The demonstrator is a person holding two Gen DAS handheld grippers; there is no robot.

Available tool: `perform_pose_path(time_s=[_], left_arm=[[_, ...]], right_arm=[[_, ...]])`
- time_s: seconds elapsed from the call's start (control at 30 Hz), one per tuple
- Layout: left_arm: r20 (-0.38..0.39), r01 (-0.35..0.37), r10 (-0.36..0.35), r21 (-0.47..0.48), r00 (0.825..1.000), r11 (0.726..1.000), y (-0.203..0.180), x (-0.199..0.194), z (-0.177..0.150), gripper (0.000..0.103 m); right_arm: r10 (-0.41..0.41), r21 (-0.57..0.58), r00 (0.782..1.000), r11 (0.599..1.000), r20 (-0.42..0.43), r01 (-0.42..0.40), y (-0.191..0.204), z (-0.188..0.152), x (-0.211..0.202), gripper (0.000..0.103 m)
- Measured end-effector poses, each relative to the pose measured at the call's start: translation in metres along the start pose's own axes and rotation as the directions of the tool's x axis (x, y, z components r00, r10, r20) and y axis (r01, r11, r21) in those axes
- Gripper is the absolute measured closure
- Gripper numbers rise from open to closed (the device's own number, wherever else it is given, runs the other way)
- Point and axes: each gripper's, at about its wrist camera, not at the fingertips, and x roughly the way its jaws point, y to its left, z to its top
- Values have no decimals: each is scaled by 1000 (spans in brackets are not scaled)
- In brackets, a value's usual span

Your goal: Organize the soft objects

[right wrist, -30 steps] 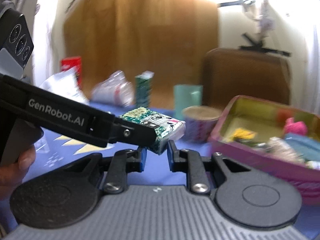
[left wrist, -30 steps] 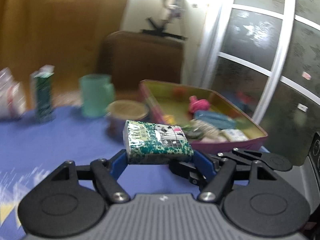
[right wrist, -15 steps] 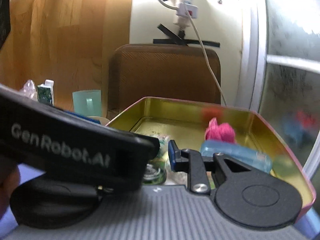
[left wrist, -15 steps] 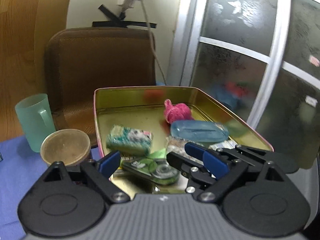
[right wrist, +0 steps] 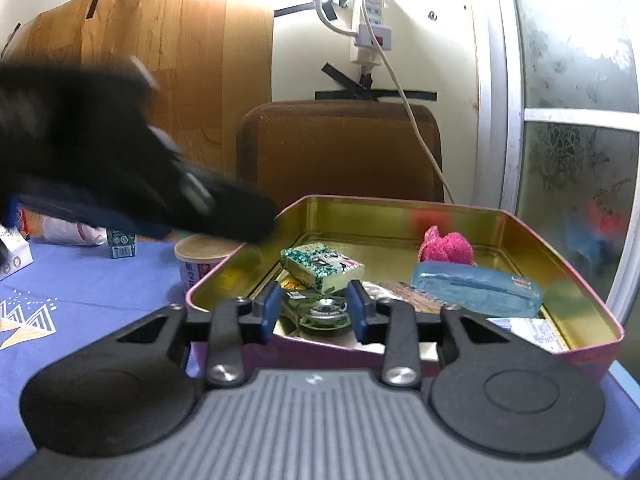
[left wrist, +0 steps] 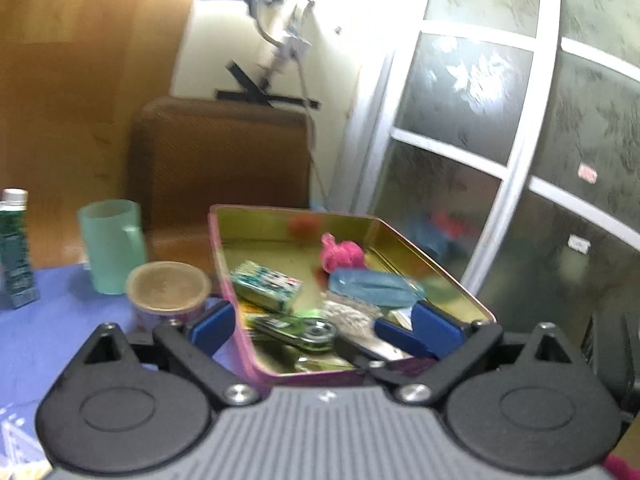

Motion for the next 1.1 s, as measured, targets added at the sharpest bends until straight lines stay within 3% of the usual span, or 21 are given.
perform_pose_path(time_s=[0.17,0.33,0.5,0.7,0.9,1.1], left_arm=[[-8,-107,107,5,994,994,7,-22,-12,0],[-17,-184,185,42,983,982,8,-37,-30,0],[-16,-185,185,35,983,982,10,-47,-40,0],[60,-236,235,20,970,971,10,-61,-43,0],[113,-250,251,-28,961,968,16,-73,-46,0],[101,-263,268,-60,958,963,22,-76,-43,0]], right_arm=[[-3,93,1000,996,24,1,-5,0,-20,56],[16,209,1000,978,-16,-12,-11,-3,-34,49],[44,277,998,961,-48,-29,-8,-2,-42,38],[42,294,999,955,-29,-32,0,3,-47,29],[53,295,998,955,-37,-39,7,3,-47,28],[64,286,997,957,-49,-47,11,3,-45,28]])
